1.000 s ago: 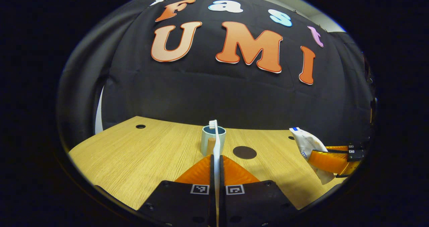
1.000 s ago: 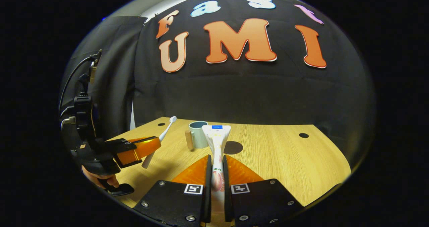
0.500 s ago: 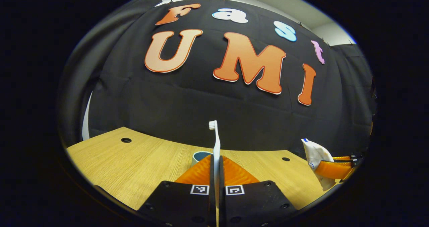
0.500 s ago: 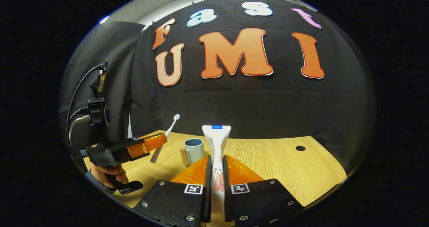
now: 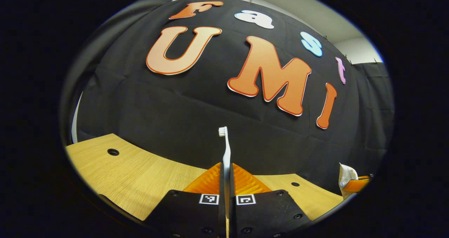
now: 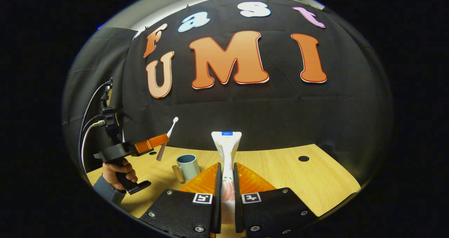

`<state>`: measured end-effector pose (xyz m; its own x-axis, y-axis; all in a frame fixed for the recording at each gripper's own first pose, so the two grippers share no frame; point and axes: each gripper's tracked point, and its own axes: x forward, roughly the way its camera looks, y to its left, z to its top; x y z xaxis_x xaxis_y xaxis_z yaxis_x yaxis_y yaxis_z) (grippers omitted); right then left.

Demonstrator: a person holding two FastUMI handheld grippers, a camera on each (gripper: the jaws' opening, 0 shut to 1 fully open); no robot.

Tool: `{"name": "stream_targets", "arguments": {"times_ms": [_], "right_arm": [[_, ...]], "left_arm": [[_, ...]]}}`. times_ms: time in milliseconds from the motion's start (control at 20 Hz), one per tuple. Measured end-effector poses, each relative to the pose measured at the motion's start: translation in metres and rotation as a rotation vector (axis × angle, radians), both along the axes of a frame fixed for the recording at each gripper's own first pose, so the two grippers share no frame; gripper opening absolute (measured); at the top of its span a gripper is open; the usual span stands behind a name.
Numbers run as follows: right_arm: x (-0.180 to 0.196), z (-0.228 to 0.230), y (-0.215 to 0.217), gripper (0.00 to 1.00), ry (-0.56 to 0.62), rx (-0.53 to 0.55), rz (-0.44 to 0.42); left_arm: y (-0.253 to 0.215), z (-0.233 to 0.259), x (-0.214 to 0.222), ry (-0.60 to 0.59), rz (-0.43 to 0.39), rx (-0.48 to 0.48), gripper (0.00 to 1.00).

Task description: Put the toothbrush and toothpaste on the desktop into the cup, then pick up the cup and place it on the coaster on the desktop.

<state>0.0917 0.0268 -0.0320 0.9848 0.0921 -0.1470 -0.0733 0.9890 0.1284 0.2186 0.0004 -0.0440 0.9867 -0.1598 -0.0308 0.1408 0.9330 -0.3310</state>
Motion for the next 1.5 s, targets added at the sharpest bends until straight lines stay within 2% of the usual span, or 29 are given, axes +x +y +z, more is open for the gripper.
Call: {"name": "stream_targets", "arguments": {"times_ms": [150, 400, 650, 1100, 1500], "right_arm": [[0.008, -0.004, 0.000, 0.16, -0.008, 0.008, -0.007], [0.041, -0.005, 0.014, 0.16, -0.027, 0.014, 0.006], [0.069, -0.007, 0.026, 0.16, -0.045, 0.049, 0.035], [0.086, -0.011, 0.046, 0.16, -0.057, 0.040, 0.080], [0.094, 0.006, 0.049, 0.16, -0.095, 0.021, 0.075]], "left_arm": [[-0.001, -0.007, 0.030, -0.012, -0.014, 0.037, 0.03], [-0.020, -0.017, 0.061, -0.046, -0.045, 0.141, 0.03], [-0.017, -0.057, 0.075, 0.016, -0.024, 0.196, 0.03], [-0.012, -0.083, 0.085, 0.055, 0.008, 0.221, 0.04], [-0.006, -0.093, 0.086, 0.068, 0.038, 0.218, 0.04]]}}
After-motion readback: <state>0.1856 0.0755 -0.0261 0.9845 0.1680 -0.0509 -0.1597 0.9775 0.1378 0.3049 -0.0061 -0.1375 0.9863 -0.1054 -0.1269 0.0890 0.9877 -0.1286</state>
